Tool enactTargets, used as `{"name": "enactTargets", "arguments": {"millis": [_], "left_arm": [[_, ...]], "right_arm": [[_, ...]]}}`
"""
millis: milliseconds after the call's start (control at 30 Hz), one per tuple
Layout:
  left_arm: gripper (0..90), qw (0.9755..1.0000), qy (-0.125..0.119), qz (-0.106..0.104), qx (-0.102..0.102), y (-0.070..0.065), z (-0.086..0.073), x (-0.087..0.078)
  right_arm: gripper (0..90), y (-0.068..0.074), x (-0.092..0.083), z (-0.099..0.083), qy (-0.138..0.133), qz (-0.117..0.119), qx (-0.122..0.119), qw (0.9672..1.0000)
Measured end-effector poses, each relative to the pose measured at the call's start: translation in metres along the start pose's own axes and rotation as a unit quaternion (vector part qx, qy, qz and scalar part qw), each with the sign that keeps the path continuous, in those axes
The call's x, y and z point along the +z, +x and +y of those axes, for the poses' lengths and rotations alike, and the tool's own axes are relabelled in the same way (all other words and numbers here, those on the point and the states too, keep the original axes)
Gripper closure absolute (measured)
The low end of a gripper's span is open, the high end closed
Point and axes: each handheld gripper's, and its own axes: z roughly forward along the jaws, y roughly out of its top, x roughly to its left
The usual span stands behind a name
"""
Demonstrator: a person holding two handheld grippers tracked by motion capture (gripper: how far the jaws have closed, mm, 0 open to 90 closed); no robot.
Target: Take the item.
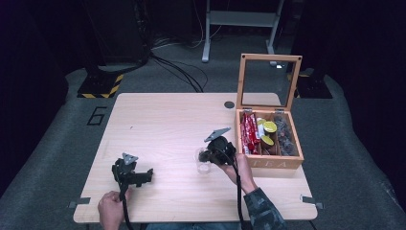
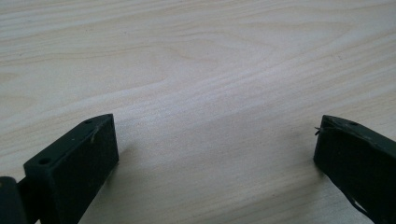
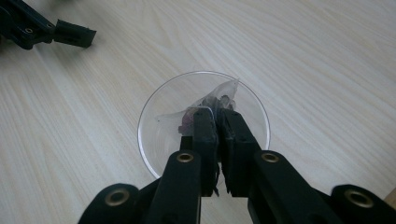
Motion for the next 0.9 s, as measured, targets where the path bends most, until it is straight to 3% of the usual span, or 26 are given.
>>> {"name": "enactTargets", "arguments": {"millis": [233, 400, 467, 600, 667, 733, 900], "left_arm": [[0.0, 1.0, 0.0, 0.0, 0.0, 0.0, 0.0, 0.0], [0.0, 1.0, 0.0, 0.0, 0.0, 0.0, 0.0, 0.0], [0.0, 1.0, 0.0, 0.0, 0.0, 0.0, 0.0, 0.0], [0.0, 1.0, 0.0, 0.0, 0.0, 0.0, 0.0, 0.0], [0.0, 1.0, 0.0, 0.0, 0.0, 0.0, 0.0, 0.0], [0.0, 1.0, 0.0, 0.0, 0.0, 0.0, 0.0, 0.0], [0.0, 1.0, 0.0, 0.0, -0.001, 0.0, 0.0, 0.0]], "right_arm": [[85.0, 0.0, 0.006, 0.001, 0.018, 0.004, -0.006, 0.9998], [83.5, -0.002, 0.009, 0.001, 0.03, 0.011, 0.004, 0.9995], [71.3, -0.002, 0.007, 0.001, 0.018, 0.024, -0.006, 0.9995], [51.0, 0.001, -0.001, 0.003, -0.003, 0.026, -0.018, 0.9995], [47.3, 0.0, -0.004, 0.003, -0.008, 0.028, -0.018, 0.9994], [34.8, -0.002, -0.011, 0.002, -0.022, 0.035, -0.011, 0.9991], [27.2, -0.004, -0.018, 0.0, -0.032, 0.041, -0.014, 0.9986]]}}
